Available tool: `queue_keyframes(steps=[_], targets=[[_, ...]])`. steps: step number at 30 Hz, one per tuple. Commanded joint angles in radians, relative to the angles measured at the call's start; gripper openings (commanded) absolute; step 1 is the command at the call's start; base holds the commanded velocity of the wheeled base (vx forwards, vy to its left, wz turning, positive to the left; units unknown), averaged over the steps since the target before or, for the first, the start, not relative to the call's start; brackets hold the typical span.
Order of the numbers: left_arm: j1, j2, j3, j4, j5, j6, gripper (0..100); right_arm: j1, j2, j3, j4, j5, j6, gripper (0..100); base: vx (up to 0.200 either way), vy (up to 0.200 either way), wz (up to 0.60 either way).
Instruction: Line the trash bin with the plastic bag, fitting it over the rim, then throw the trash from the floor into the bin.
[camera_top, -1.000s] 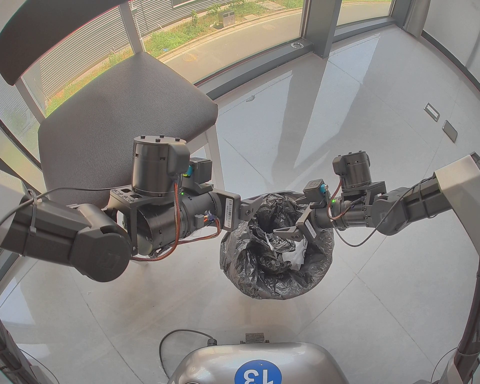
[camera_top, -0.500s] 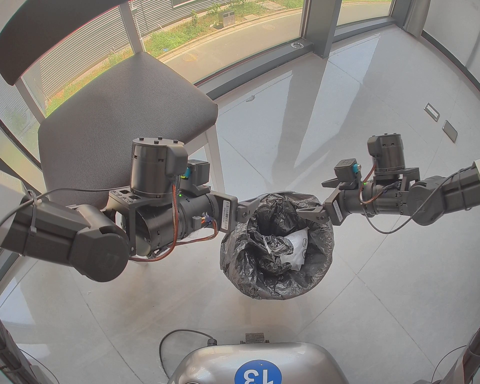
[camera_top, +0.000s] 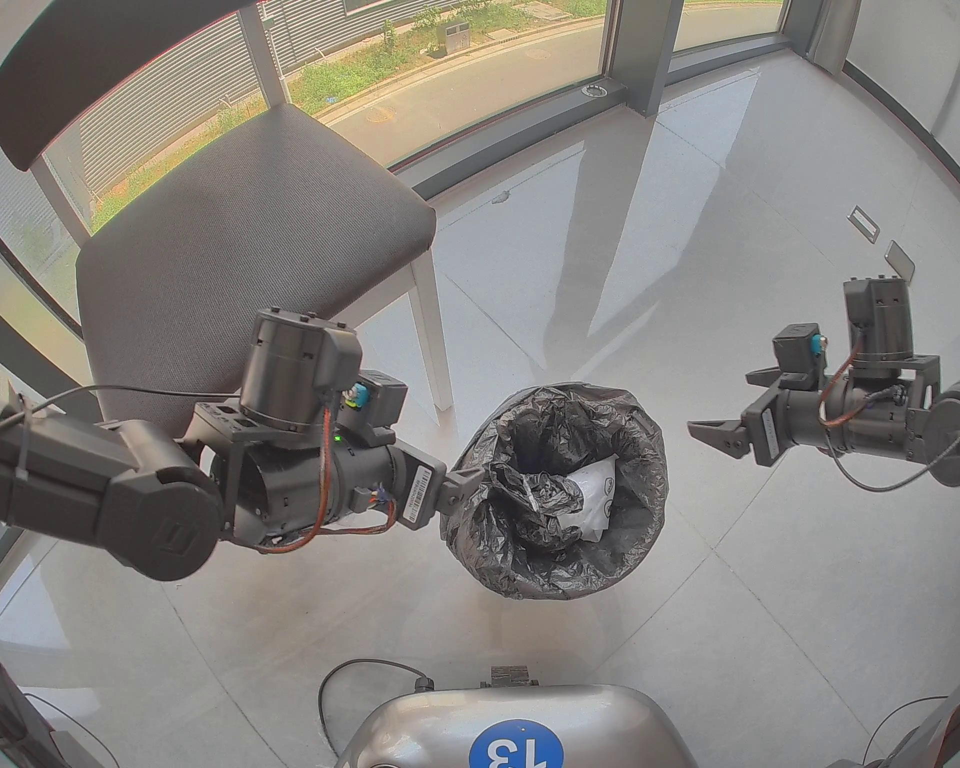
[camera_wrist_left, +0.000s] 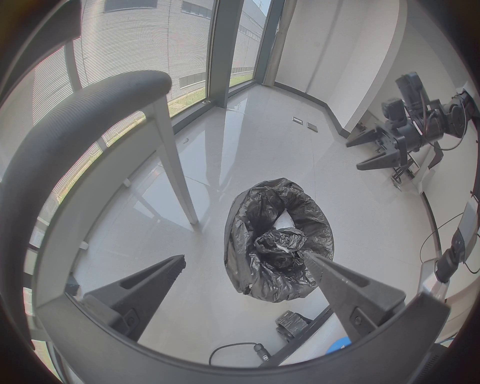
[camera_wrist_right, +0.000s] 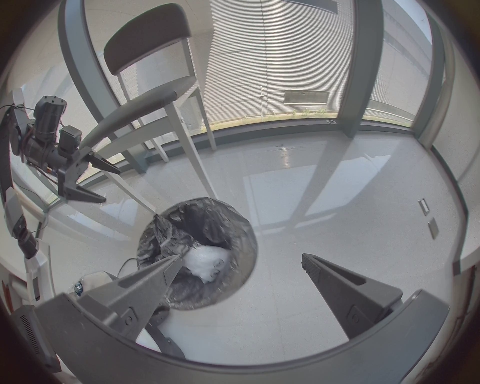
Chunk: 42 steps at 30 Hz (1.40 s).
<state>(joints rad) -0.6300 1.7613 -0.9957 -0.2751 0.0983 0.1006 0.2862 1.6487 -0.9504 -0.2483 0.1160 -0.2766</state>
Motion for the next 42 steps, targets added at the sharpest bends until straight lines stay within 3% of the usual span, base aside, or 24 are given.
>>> queue_keyframes(steps=[1,10,16,23,27,28,29,32,37,42], targets=[[0.007,-0.123,0.016,0.06,0.035,0.008,100,-0.067,-0.199,0.134,-0.005,-0.071,0.002,100,0.0,0.0,0.0],[0.131,-0.405,0.149,0.159,0.07,0.011,100,-0.203,-0.541,0.398,-0.008,-0.071,0.025,100,0.0,0.0,0.0],[0.119,-0.753,0.117,0.602,0.121,0.005,100,-0.231,-0.827,0.539,0.046,-0.07,0.109,100,0.0,0.0,0.0],[0.133,-0.985,0.039,0.875,0.287,0.002,100,-0.229,-1.06,0.578,0.207,-0.045,0.137,100,0.0,0.0,0.0],[0.26,-1.114,0.017,1.041,0.293,0.013,100,-0.229,-1.181,0.61,0.277,-0.015,0.139,100,0.0,0.0,0.0],[0.26,-1.114,0.017,1.041,0.293,0.013,100,-0.229,-1.181,0.61,0.277,-0.015,0.139,100,0.0,0.0,0.0],[0.354,-1.184,0.017,1.085,0.293,0.025,100,-0.229,-1.231,0.633,0.287,-0.016,0.142,100,0.0,0.0,0.0],[0.474,-1.301,0.022,1.142,0.287,0.059,100,-0.229,-1.319,0.682,0.291,-0.022,0.16,100,0.0,0.0,0.0],[0.53,-1.494,0.048,1.294,0.268,0.059,100,-0.228,-1.451,0.768,0.29,-0.025,0.191,100,0.0,0.0,0.0],[0.655,-1.628,0.074,1.412,0.255,0.048,100,-0.225,-1.529,0.812,0.293,-0.03,0.24,100,0.0,0.0,0.0]])
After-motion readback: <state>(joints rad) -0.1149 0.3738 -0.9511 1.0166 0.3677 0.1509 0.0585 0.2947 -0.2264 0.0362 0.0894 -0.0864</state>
